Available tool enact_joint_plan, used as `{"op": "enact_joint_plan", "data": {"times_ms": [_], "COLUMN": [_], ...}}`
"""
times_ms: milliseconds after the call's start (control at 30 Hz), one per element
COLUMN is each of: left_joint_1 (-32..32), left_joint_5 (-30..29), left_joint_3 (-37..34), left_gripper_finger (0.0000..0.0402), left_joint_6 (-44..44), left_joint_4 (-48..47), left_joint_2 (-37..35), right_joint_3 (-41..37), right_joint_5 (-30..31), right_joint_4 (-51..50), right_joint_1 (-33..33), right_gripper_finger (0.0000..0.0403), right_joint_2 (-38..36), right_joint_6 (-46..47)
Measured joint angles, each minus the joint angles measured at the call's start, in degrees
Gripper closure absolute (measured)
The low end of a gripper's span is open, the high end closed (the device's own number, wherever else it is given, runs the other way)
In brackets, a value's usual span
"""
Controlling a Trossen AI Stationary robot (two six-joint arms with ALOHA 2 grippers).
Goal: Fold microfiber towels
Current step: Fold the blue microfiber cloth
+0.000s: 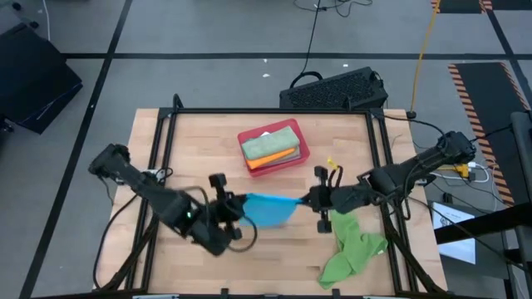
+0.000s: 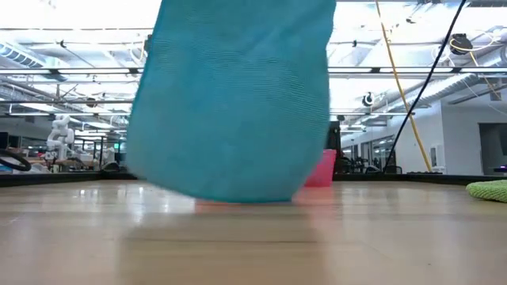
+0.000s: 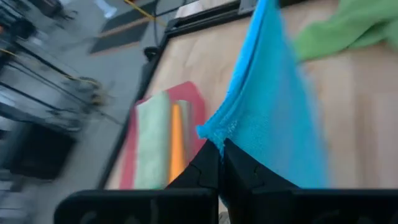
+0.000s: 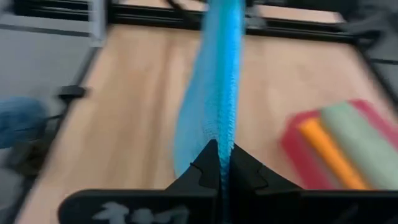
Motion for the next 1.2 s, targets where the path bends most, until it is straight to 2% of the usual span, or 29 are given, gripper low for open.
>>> {"op": "enact_joint_plan", "data": {"times_ms": [100,300,500,733,1200], "left_joint_1": [1.66,-1.02,-4.87,-6.66,-7.72], "left_joint_5": [5.80,12.97,13.59,13.51,11.12], "left_joint_3": [0.09,0.09,0.07,0.04,0.04], "left_gripper_finger": [0.0395,0.0395,0.0396,0.0393,0.0397], "left_joint_6": [-0.08,-0.50,-5.92,-15.77,-29.72], "left_joint_4": [1.96,6.71,7.56,7.23,2.02], "left_joint_2": [-2.20,0.37,7.12,14.50,20.56], "right_joint_3": [1.94,1.92,1.83,1.81,1.78], "right_joint_5": [2.51,0.54,-4.32,-6.48,-6.83], "right_joint_4": [-5.14,-7.57,-5.25,-5.50,-4.04], "right_joint_1": [0.30,4.98,9.43,10.34,4.92], "right_gripper_finger": [0.0403,0.0403,0.0403,0.0403,0.0403], "right_joint_2": [-0.04,1.51,7.83,14.97,22.59], "right_joint_6": [2.92,8.93,11.28,14.03,8.85]}}
